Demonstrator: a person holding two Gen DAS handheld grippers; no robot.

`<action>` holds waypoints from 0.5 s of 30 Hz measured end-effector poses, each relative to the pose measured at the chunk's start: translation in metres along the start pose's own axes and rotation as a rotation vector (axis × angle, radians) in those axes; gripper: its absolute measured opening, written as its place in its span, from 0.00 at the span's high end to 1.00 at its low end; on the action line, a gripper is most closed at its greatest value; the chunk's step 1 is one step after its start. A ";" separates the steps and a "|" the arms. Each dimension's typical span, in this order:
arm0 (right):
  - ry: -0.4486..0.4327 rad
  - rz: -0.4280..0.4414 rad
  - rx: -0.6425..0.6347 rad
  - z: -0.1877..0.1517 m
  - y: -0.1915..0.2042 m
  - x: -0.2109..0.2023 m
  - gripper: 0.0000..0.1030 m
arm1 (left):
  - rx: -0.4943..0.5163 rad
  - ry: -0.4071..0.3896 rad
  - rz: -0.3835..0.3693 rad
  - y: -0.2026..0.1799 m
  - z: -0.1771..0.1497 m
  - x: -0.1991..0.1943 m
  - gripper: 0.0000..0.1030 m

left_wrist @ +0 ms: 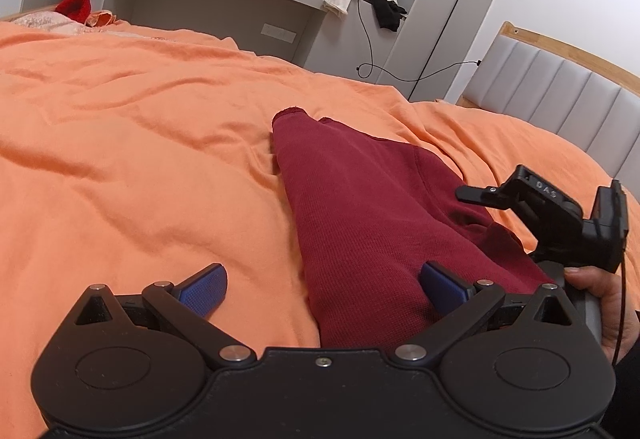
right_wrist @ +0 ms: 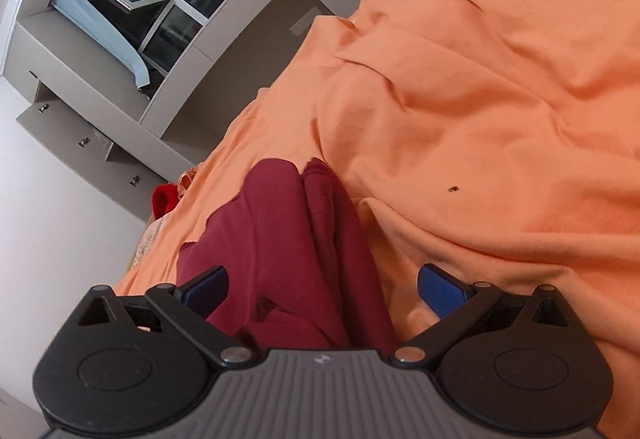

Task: Fold small clothes

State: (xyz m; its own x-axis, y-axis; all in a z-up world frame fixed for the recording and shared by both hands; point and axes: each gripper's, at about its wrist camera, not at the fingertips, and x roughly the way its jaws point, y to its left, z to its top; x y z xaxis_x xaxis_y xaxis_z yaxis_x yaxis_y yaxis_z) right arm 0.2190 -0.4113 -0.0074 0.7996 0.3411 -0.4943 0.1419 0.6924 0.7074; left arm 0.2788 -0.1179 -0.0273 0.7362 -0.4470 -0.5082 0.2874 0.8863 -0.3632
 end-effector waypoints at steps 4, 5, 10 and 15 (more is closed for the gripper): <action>0.002 -0.026 -0.082 -0.007 0.009 0.005 0.00 | -0.010 -0.003 -0.036 0.004 0.009 -0.004 0.00; -0.001 -0.027 -0.086 -0.008 0.010 0.007 0.00 | -0.012 -0.007 -0.048 0.006 0.011 -0.006 0.00; -0.011 -0.015 -0.085 -0.007 0.008 0.000 0.01 | 0.005 -0.015 -0.059 0.011 0.033 0.002 0.00; -0.077 -0.043 -0.082 -0.016 0.006 -0.006 0.10 | -0.060 0.098 -0.072 0.023 0.039 0.030 0.00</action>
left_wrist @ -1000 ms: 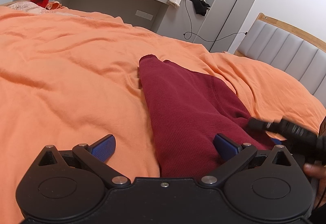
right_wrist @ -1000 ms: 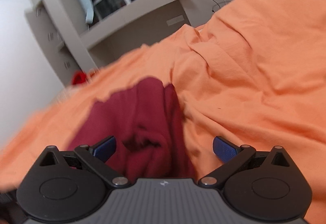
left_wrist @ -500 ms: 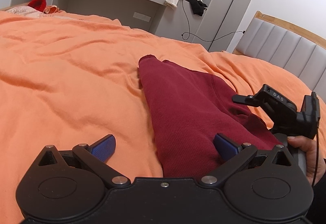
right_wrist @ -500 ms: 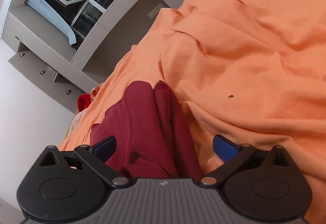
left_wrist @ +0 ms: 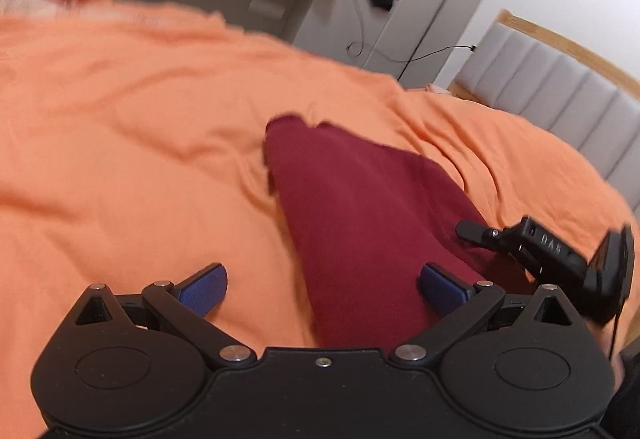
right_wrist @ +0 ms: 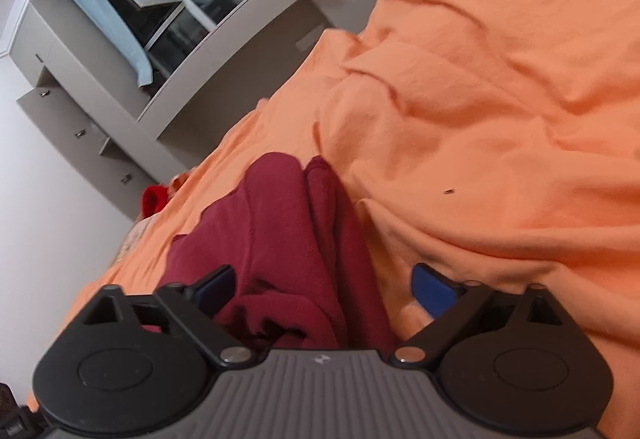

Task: Fold small clothes

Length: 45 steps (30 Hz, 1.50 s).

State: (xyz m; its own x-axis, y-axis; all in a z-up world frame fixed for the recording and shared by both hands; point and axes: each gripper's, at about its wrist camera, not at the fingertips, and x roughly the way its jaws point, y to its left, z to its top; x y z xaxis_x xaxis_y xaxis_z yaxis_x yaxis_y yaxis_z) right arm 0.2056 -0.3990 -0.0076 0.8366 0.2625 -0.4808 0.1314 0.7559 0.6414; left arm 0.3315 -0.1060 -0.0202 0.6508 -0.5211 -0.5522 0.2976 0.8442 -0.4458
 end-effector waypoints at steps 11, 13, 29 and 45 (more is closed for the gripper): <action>-0.020 0.028 -0.019 -0.004 -0.002 -0.006 0.23 | 0.000 -0.002 -0.002 0.001 -0.005 0.001 0.00; 0.005 0.061 -0.038 -0.004 0.000 -0.004 0.23 | 0.003 -0.001 -0.002 0.001 -0.005 0.003 0.00; 0.034 -0.011 -0.118 -0.003 0.018 -0.004 0.47 | 0.052 0.001 -0.061 0.000 -0.004 0.010 0.21; -0.110 0.045 -0.335 -0.014 0.083 -0.031 0.65 | 0.168 -0.138 -0.027 -0.029 0.014 -0.020 0.75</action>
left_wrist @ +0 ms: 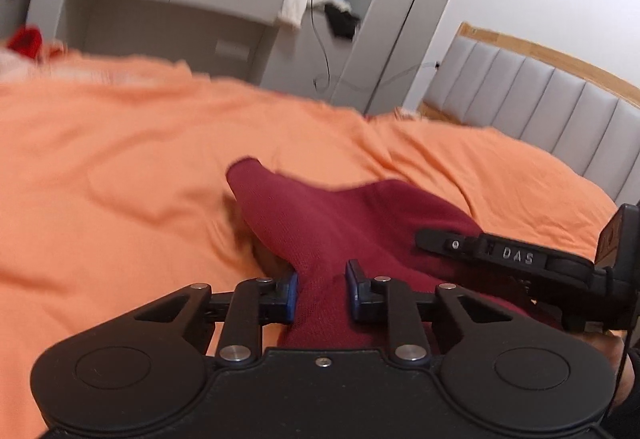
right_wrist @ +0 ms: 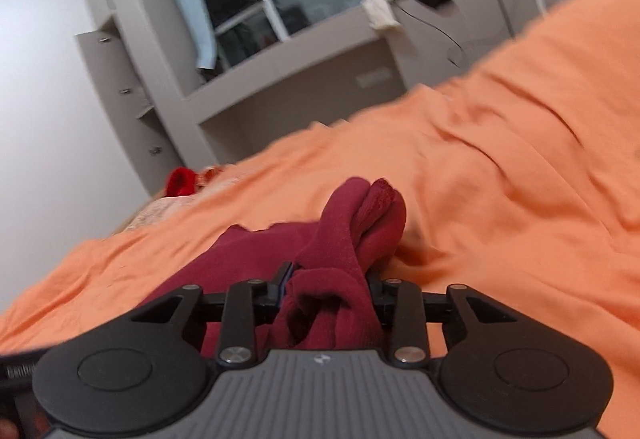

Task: Fold small clothes

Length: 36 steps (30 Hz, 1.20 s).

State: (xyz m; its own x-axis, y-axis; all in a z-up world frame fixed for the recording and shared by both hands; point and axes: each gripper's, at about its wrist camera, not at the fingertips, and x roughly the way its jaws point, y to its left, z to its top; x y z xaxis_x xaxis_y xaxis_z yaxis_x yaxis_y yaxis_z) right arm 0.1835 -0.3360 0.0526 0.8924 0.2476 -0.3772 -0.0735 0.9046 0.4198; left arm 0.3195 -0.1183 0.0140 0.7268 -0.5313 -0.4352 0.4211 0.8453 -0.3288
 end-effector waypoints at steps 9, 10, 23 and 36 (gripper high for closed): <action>-0.107 0.103 -0.181 -0.008 0.071 0.020 0.65 | 0.104 -0.157 0.144 0.014 0.025 -0.050 0.75; -0.095 0.103 -0.193 -0.011 0.074 0.026 0.65 | 0.106 -0.152 0.158 0.017 0.026 -0.051 0.75; 0.132 0.051 -0.037 -0.018 0.033 0.039 0.45 | -0.014 0.062 0.315 0.041 0.005 -0.033 0.40; 0.129 0.038 -0.036 -0.029 0.031 0.021 0.06 | -0.063 0.015 0.398 0.042 -0.012 -0.047 0.05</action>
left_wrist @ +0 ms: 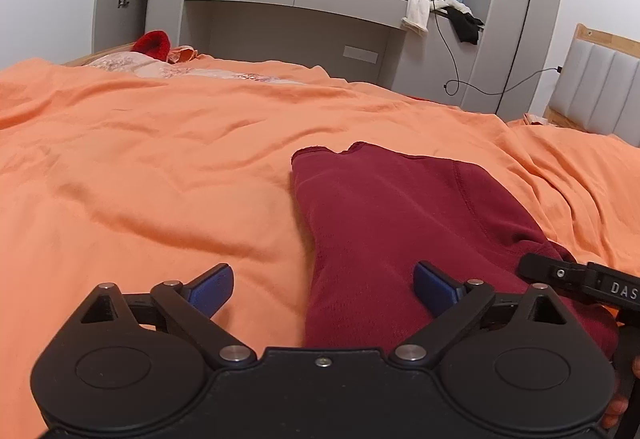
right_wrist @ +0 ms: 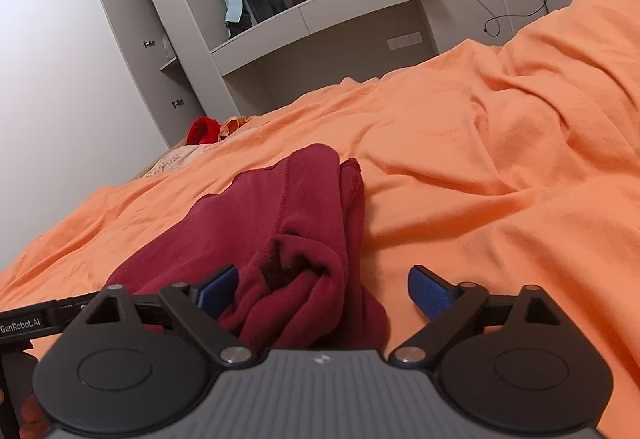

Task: Fold small clothes

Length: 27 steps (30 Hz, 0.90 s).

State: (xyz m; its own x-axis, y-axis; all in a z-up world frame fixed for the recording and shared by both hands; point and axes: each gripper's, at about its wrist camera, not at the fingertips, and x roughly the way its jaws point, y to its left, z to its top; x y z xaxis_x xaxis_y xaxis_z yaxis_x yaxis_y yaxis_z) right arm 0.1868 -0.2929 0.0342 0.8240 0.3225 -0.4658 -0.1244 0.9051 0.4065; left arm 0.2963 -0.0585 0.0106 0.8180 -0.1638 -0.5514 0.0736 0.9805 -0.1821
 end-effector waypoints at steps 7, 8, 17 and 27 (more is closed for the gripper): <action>-0.060 -0.007 -0.035 -0.003 0.006 -0.022 0.00 | 0.000 -0.024 0.008 -0.001 -0.005 -0.007 0.01; -0.073 -0.013 -0.050 -0.003 0.008 -0.027 0.00 | 0.000 -0.030 0.010 -0.001 -0.007 -0.007 0.01; -0.175 -0.048 -0.059 -0.002 0.018 -0.053 0.00 | 0.018 -0.077 0.015 -0.001 -0.014 -0.019 0.01; -0.234 -0.073 -0.137 -0.016 0.031 -0.070 0.00 | 0.030 -0.141 0.006 0.001 -0.021 -0.042 0.01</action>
State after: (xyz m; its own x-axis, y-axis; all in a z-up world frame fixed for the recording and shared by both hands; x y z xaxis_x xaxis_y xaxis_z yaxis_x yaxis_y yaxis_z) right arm 0.1161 -0.2828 0.0672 0.9368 0.1963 -0.2897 -0.1199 0.9578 0.2613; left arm 0.2503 -0.0531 0.0169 0.8906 -0.1436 -0.4316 0.0843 0.9845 -0.1536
